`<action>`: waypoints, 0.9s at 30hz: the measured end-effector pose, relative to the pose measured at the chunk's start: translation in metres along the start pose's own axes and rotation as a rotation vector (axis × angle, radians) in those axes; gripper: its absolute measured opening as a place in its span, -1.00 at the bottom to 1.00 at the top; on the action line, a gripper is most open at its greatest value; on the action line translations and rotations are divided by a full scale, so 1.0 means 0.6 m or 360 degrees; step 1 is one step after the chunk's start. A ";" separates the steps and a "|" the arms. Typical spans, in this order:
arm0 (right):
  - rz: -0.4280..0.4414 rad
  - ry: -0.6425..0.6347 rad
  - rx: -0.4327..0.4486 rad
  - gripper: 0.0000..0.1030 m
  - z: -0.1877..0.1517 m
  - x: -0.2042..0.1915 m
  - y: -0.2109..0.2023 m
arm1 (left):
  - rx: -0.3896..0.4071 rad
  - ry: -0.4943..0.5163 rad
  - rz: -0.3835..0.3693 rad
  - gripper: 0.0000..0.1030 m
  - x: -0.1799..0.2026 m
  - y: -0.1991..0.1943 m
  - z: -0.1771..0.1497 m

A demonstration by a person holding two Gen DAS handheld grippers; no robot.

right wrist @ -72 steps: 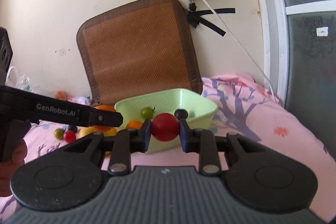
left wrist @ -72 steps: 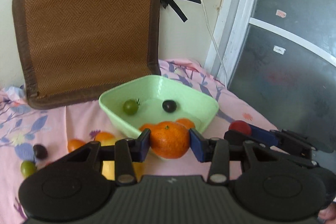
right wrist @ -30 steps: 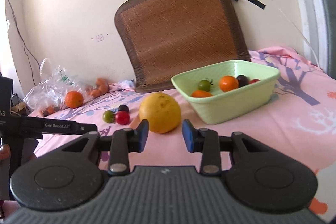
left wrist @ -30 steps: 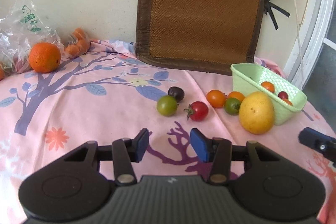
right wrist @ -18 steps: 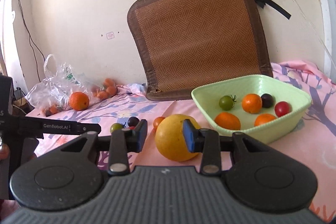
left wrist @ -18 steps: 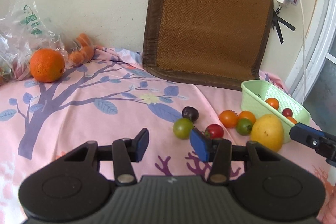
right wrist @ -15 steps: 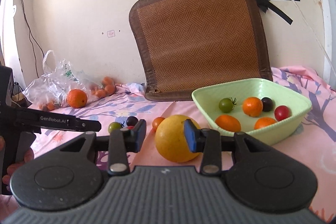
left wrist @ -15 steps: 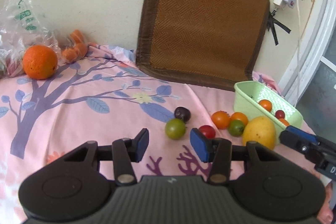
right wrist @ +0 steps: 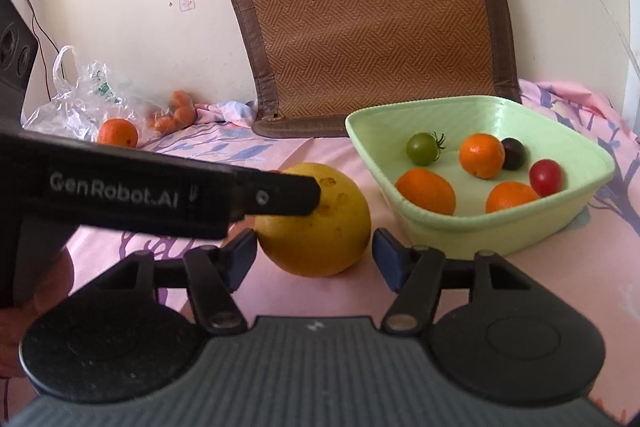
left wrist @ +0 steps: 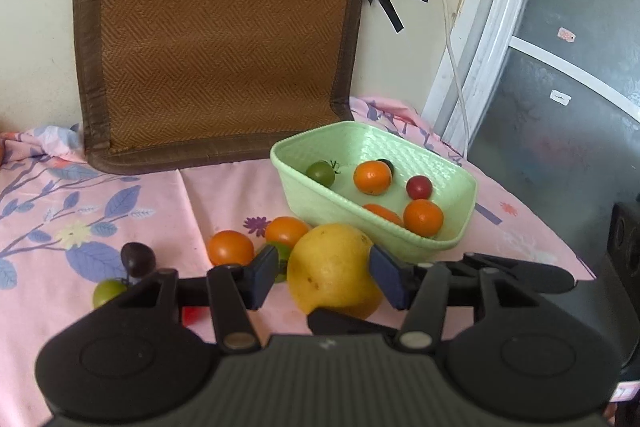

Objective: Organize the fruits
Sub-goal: 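Clamp the yellow grapefruit between both tools and lower it into the basket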

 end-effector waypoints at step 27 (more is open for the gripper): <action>-0.0005 -0.0152 0.0140 0.29 -0.092 -0.036 -0.155 | -0.0061 -0.0008 -0.0042 0.09 0.118 -0.089 -0.113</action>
Point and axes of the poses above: each gripper's, at about its wrist camera, not at the fingertips, and y roughly the way its jaws point, x to its right, z to its top, the point moved 10 cm from there along y, roughly the way its jaws point, and after that the axes turned 8 degrees about -z, right-handed, at the moved point
